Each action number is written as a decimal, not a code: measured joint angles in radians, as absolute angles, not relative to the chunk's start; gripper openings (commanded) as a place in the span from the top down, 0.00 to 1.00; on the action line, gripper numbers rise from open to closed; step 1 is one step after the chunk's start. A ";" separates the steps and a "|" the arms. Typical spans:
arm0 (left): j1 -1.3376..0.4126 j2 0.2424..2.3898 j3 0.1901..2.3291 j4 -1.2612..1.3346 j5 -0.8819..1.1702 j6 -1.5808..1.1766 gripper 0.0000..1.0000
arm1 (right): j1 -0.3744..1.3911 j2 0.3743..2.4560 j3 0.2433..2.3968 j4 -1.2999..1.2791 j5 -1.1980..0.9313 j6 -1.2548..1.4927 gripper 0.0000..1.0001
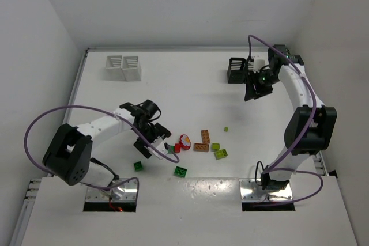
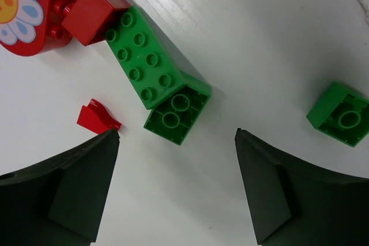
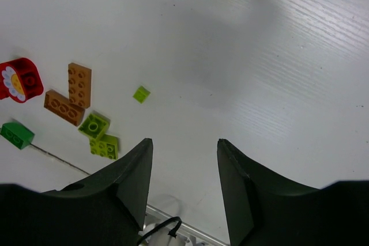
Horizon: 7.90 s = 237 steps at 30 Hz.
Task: Sort the legos into containers by color
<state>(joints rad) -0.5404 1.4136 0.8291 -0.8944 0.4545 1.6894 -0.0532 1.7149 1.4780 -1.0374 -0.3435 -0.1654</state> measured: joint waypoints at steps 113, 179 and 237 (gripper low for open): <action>0.163 2.209 2.078 -0.622 0.193 0.103 0.43 | -0.027 1.724 1.336 -0.847 -0.465 -0.026 0.52; 0.361 1.205 1.280 -0.638 0.701 0.253 0.01 | 0.875 1.919 1.193 -0.622 -0.316 -0.787 0.00; 0.284 1.211 1.198 -0.453 0.624 0.125 0.01 | 0.015 1.922 1.825 -0.623 -0.024 -0.243 0.79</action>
